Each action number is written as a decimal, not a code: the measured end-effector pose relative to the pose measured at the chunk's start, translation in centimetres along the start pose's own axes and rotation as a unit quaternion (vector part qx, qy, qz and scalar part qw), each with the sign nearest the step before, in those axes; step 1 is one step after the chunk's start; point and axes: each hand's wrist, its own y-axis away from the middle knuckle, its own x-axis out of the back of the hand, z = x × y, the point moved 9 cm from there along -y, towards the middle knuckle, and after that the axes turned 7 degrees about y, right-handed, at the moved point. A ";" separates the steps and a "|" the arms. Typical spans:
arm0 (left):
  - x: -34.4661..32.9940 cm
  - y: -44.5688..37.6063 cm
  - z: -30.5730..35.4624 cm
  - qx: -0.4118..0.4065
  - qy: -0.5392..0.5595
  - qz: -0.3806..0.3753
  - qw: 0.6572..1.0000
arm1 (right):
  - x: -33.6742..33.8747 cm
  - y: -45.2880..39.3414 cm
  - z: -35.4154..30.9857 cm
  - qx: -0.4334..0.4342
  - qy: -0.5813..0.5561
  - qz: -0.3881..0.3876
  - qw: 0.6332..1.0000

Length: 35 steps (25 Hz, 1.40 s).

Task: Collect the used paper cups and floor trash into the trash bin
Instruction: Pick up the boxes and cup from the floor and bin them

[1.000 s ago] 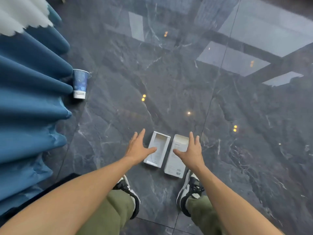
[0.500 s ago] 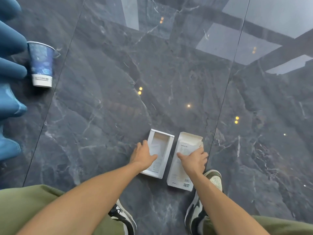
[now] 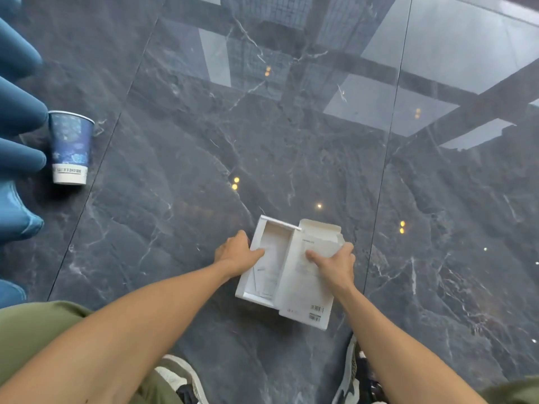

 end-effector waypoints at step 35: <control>26.8 2.0 -14.4 0.072 0.751 0.207 0.623 | -18.8 15.8 -51.5 0.523 0.416 -0.030 0.743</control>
